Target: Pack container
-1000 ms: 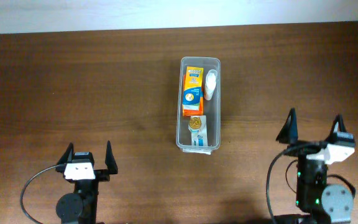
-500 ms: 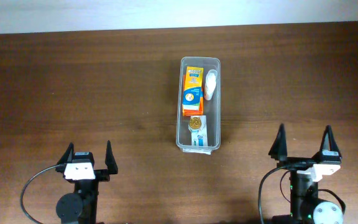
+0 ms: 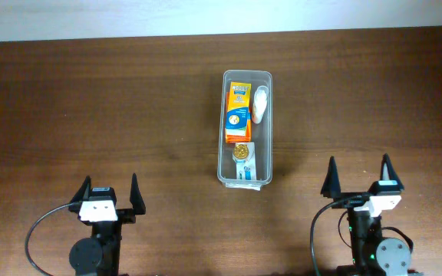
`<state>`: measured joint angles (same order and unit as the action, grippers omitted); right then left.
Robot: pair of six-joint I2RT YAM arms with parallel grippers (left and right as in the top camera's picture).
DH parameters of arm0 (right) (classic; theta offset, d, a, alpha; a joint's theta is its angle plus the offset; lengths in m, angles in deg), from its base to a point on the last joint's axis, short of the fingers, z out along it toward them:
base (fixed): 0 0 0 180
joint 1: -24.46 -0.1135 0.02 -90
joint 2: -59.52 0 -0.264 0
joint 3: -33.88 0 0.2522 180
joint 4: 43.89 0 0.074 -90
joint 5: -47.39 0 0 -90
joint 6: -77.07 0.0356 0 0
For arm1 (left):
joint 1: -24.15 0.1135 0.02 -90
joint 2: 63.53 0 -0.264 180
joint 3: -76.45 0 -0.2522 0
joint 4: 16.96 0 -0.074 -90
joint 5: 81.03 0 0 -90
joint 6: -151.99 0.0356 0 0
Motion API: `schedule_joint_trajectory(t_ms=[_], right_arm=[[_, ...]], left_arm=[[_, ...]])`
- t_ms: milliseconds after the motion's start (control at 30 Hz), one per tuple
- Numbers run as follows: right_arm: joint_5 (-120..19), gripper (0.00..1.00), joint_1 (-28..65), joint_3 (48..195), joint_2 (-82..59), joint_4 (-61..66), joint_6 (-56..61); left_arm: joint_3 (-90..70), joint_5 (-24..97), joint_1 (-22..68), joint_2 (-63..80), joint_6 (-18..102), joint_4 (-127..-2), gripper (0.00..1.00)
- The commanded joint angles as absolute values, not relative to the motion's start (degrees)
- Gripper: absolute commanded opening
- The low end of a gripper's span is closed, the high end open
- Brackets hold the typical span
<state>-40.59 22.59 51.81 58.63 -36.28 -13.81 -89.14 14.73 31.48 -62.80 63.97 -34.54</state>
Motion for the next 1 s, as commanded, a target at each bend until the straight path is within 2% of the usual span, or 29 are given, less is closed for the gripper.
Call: schedule_joint_trajectory(t_ms=[0, 300, 767, 967], right_arm=[[-42.69, 0.98, 22.11, 49.38, 59.33, -37.61, -14.19], [-42.65, 0.98, 22.11, 47.96, 59.33, -38.20, -14.19], [-42.63, 0.98, 22.11, 47.96, 59.33, -25.48, -14.16], [-42.01, 0.98, 22.26, 47.96, 59.33, -25.53, -14.19]], left_arm=[[-89.27, 14.58, 31.38, -63.24, 64.67, -34.86, 0.99], [-89.27, 14.56, 31.40, -63.24, 64.67, -34.89, 0.99], [-89.27, 14.56, 31.38, -63.24, 64.67, -34.89, 0.99], [-89.27, 14.56, 31.38, -63.24, 64.67, -34.89, 0.99]])
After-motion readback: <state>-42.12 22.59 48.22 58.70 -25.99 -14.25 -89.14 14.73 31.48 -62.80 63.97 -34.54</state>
